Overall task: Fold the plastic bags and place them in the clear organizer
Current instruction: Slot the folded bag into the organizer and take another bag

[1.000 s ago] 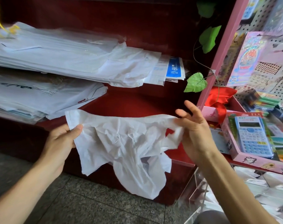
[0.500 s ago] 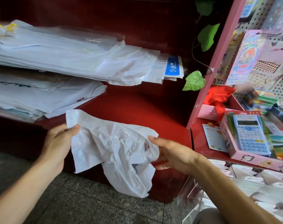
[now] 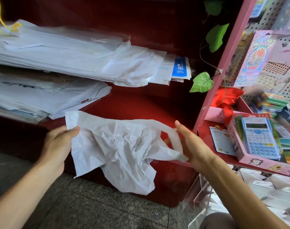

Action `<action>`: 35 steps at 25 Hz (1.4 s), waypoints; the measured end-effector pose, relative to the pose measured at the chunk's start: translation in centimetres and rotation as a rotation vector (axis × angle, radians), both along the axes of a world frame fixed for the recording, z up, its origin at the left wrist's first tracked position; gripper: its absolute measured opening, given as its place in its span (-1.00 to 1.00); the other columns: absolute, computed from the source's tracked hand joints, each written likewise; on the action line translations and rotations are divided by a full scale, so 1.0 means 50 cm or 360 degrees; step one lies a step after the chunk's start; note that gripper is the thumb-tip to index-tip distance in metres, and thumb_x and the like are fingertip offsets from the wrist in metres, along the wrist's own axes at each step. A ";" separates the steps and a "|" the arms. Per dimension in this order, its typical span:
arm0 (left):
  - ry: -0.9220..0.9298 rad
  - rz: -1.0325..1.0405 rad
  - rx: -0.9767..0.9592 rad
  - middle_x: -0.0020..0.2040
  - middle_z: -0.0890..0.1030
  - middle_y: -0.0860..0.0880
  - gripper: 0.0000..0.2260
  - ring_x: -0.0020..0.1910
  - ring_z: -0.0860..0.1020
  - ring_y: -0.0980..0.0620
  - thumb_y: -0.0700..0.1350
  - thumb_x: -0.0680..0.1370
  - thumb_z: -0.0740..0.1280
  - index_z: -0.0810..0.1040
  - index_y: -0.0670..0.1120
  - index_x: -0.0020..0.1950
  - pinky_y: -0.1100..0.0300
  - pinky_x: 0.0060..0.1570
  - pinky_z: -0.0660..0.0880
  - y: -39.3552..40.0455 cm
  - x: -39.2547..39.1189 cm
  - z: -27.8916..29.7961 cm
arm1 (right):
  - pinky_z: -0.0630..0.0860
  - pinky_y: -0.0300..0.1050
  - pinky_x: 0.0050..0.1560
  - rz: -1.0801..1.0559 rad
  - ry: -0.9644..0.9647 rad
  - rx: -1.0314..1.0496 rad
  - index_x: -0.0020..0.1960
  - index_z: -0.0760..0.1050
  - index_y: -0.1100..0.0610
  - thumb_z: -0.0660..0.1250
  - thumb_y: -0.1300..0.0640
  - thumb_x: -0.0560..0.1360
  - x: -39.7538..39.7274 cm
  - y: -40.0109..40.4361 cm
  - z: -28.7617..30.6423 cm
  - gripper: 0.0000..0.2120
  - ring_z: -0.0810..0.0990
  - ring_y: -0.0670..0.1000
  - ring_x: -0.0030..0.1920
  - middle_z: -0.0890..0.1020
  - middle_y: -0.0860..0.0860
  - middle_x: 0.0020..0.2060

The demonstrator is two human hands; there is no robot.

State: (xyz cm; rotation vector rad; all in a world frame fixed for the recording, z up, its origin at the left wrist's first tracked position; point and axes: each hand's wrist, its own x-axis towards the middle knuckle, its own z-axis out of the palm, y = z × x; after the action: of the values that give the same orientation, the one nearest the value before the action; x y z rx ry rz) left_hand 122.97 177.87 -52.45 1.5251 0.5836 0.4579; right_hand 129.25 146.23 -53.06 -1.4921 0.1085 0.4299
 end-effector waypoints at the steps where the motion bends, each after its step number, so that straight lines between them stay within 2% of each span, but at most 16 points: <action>1: 0.0007 0.0010 -0.0009 -0.15 0.64 -0.08 -0.87 -0.07 0.58 -0.11 -0.21 0.57 0.35 0.60 -0.07 -0.17 0.01 0.05 0.44 0.000 0.001 0.000 | 0.56 -0.04 -0.27 0.0095 0.0123 0.0003 0.15 0.59 0.21 0.23 -0.32 0.52 0.000 0.000 -0.002 -0.40 0.62 0.12 -0.19 0.66 0.17 -0.06; 4: 0.0037 0.0042 -0.0041 -0.13 0.64 -0.08 -0.87 -0.10 0.59 -0.10 -0.21 0.57 0.35 0.59 -0.06 -0.16 0.03 0.04 0.44 0.001 0.003 0.001 | 0.57 0.02 -0.21 0.0234 0.0283 0.0256 0.32 0.48 0.26 0.29 -0.21 0.51 0.001 -0.003 -0.003 -0.39 0.63 0.17 -0.06 0.62 0.23 0.12; 6: 0.0048 0.0070 -0.0042 -0.12 0.64 -0.08 -0.87 -0.14 0.58 -0.07 -0.21 0.58 0.35 0.58 -0.06 -0.17 0.05 0.00 0.45 0.001 0.005 0.001 | 0.56 0.04 -0.13 0.0302 0.0273 0.0362 0.31 0.50 0.23 0.38 -0.12 0.46 0.001 -0.006 0.001 -0.44 0.63 0.16 -0.02 0.62 0.21 0.14; 9: 0.0047 0.0158 -0.0037 -0.16 0.61 -0.04 -0.90 -0.20 0.56 0.00 -0.22 0.58 0.34 0.58 -0.08 -0.11 0.13 -0.12 0.44 0.001 0.008 -0.001 | 0.53 0.13 -0.02 0.0457 0.0206 0.0315 0.27 0.51 0.18 0.41 -0.19 0.44 -0.004 -0.005 0.006 -0.43 0.62 0.22 0.01 0.64 0.19 0.16; 11: 0.0036 0.0245 -0.0058 -0.18 0.58 0.00 -0.92 -0.17 0.55 -0.01 -0.22 0.58 0.33 0.58 -0.07 0.02 0.13 -0.10 0.43 0.003 0.008 -0.001 | 0.58 0.16 -0.05 0.0585 0.0181 0.0172 0.33 0.45 0.14 0.42 -0.15 0.44 -0.013 -0.005 0.009 -0.43 0.64 0.29 0.05 0.62 0.19 0.21; 13: 0.0024 0.0297 -0.0098 -0.19 0.56 0.02 -0.87 -0.07 0.54 -0.07 -0.24 0.58 0.33 0.55 -0.04 0.07 0.08 -0.02 0.42 0.004 0.008 0.001 | 0.64 0.10 -0.12 0.0731 0.0171 0.0049 0.37 0.37 0.08 0.47 0.02 0.42 -0.027 -0.002 0.015 -0.42 0.65 0.30 0.08 0.63 0.14 0.21; 15: 0.0010 0.0319 -0.0121 -0.18 0.56 -0.01 -0.86 -0.01 0.53 -0.08 -0.25 0.58 0.33 0.53 -0.04 0.08 0.06 0.00 0.41 0.005 0.008 0.002 | 0.65 -0.03 -0.27 0.0815 0.0079 -0.0080 0.36 0.34 0.06 0.49 0.22 0.43 -0.037 0.007 0.012 -0.42 0.69 0.24 -0.02 0.68 0.06 0.11; 17: 0.0011 0.0322 -0.0122 -0.07 0.59 -0.09 -0.84 0.00 0.53 -0.09 -0.25 0.58 0.33 0.54 -0.05 0.12 0.07 0.00 0.41 0.005 0.008 0.003 | 0.58 -0.11 -0.41 0.0662 -0.0067 -0.0188 0.30 0.38 0.13 0.49 0.32 0.43 -0.037 0.018 0.005 -0.48 0.66 0.12 -0.22 0.70 0.06 -0.07; 20: 0.0016 0.0340 -0.0112 0.02 0.57 -0.10 -0.84 0.01 0.53 -0.08 -0.22 0.59 0.33 0.55 -0.04 0.14 0.08 0.00 0.40 0.008 0.007 0.000 | 0.55 -0.13 -0.43 0.0265 -0.0222 -0.0218 0.16 0.50 0.23 0.47 0.22 0.48 -0.027 0.023 0.003 -0.71 0.59 0.05 -0.36 0.69 0.14 -0.17; 22: 0.0048 0.0354 -0.0076 0.01 0.57 -0.08 -0.96 0.01 0.53 -0.06 -0.16 0.61 0.32 0.55 -0.03 0.02 0.08 0.00 0.40 0.015 0.009 -0.003 | 0.54 -0.15 -0.42 0.0108 -0.0319 -0.0270 0.07 0.55 0.25 0.42 0.11 0.53 -0.020 0.010 0.007 -0.78 0.61 0.05 -0.37 0.71 0.14 -0.17; 24: 0.0067 0.0337 -0.0049 -0.02 0.56 -0.07 -0.83 0.00 0.51 -0.06 -0.09 0.62 0.32 0.51 -0.03 -0.18 0.05 0.04 0.42 0.022 0.008 -0.006 | 0.54 -0.14 -0.40 -0.0002 -0.0397 -0.0289 -0.01 0.56 0.25 0.39 0.07 0.55 -0.018 -0.002 0.010 -0.78 0.61 0.06 -0.36 0.71 0.14 -0.18; 26: 0.0069 0.0335 -0.0051 0.00 0.56 -0.06 -0.77 0.01 0.51 -0.06 -0.05 0.62 0.31 0.50 -0.01 -0.23 0.02 0.11 0.44 0.029 0.011 -0.011 | 0.53 -0.12 -0.39 -0.0099 -0.0432 -0.0253 -0.07 0.59 0.22 0.37 0.07 0.56 -0.016 -0.008 0.011 -0.80 0.60 0.06 -0.36 0.71 0.15 -0.19; 28: 0.0041 0.0355 -0.0055 0.03 0.58 -0.07 -0.81 0.04 0.54 -0.07 -0.04 0.63 0.30 0.56 -0.05 -0.15 -0.03 0.19 0.46 0.033 0.015 -0.013 | 0.51 -0.12 -0.41 -0.0227 -0.0373 -0.0158 -0.08 0.62 0.22 0.37 0.09 0.56 -0.009 -0.016 0.008 -0.81 0.59 0.05 -0.38 0.70 0.14 -0.22; 31: -0.0010 0.0459 -0.0045 0.08 0.62 -0.06 -0.78 0.11 0.58 -0.09 -0.02 0.62 0.31 0.62 -0.08 0.18 -0.08 0.25 0.49 0.037 0.021 -0.017 | 0.45 -0.20 -0.49 -0.0568 -0.0191 -0.0067 -0.10 0.63 0.19 0.40 0.14 0.54 0.011 -0.034 -0.002 -0.88 0.54 -0.04 -0.47 0.68 0.09 -0.31; 33: -0.0100 0.0438 -0.0021 0.06 0.63 -0.05 -0.78 0.12 0.58 -0.08 -0.01 0.62 0.31 0.63 -0.06 0.19 -0.07 0.25 0.49 0.035 0.024 -0.021 | 0.41 -0.22 -0.51 -0.0631 -0.0115 -0.0217 -0.09 0.62 0.19 0.40 0.15 0.54 0.018 -0.047 -0.013 -0.89 0.50 -0.06 -0.52 0.68 0.07 -0.36; 35: -0.0222 0.0332 0.0008 -0.07 0.61 -0.06 -0.82 0.00 0.56 -0.05 0.01 0.61 0.33 0.65 -0.05 -0.07 0.01 0.10 0.48 0.035 0.024 -0.017 | 0.41 -0.18 -0.44 -0.0549 -0.0174 -0.0645 -0.10 0.60 0.18 0.37 0.09 0.55 0.023 -0.056 -0.022 -0.85 0.51 -0.01 -0.49 0.70 0.09 -0.31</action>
State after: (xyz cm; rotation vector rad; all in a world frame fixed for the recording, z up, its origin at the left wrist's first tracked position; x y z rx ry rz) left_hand 124.18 179.61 -53.28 1.4300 0.6349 0.7207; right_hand 130.39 143.43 -54.18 -1.8483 0.3778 0.0450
